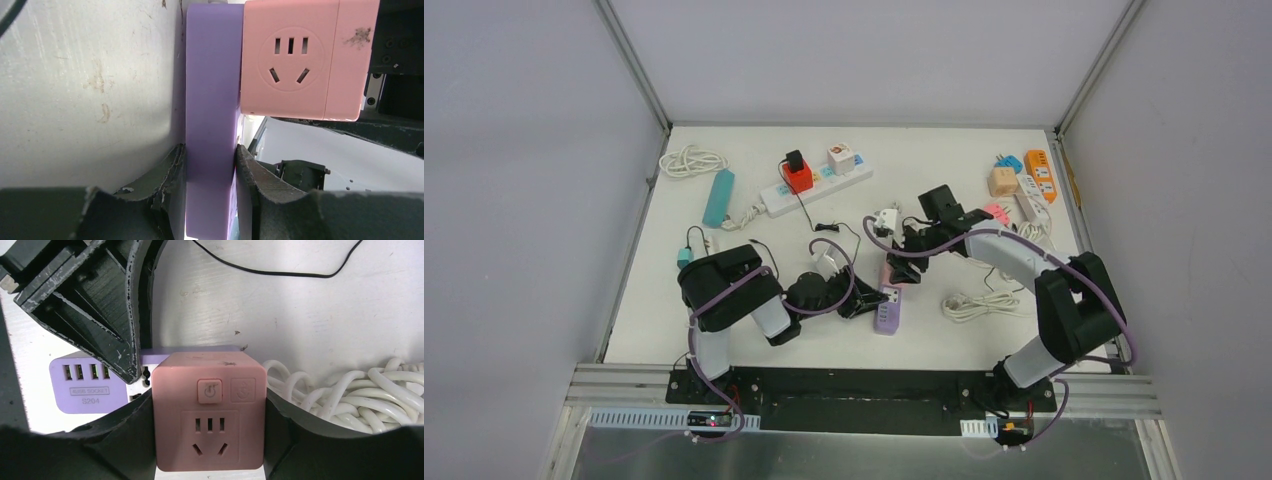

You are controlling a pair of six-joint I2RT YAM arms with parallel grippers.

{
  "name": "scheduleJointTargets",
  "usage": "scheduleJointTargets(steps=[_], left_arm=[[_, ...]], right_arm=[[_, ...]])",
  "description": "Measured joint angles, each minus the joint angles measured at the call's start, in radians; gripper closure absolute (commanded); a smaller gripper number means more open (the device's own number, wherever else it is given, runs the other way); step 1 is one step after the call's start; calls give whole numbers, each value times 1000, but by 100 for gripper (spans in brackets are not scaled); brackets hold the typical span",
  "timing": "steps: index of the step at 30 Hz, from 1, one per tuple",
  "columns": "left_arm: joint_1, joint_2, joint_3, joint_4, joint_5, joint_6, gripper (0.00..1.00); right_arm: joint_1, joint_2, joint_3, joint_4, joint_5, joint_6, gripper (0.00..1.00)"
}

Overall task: Pull the plug off the socket
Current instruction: Remove the plug from the socket.

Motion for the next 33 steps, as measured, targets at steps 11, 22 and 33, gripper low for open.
scheduleJointTargets(steps=[11, 22, 33], left_arm=[[0, 7, -6, 10, -1, -3, 100], [0, 7, -6, 11, -1, -1, 100], [0, 7, -6, 3, -2, 3, 100]], right_arm=[[97, -125, -122, 120, 148, 5, 100], [53, -45, -44, 54, 82, 16, 100], [91, -73, -63, 68, 134, -26, 100]])
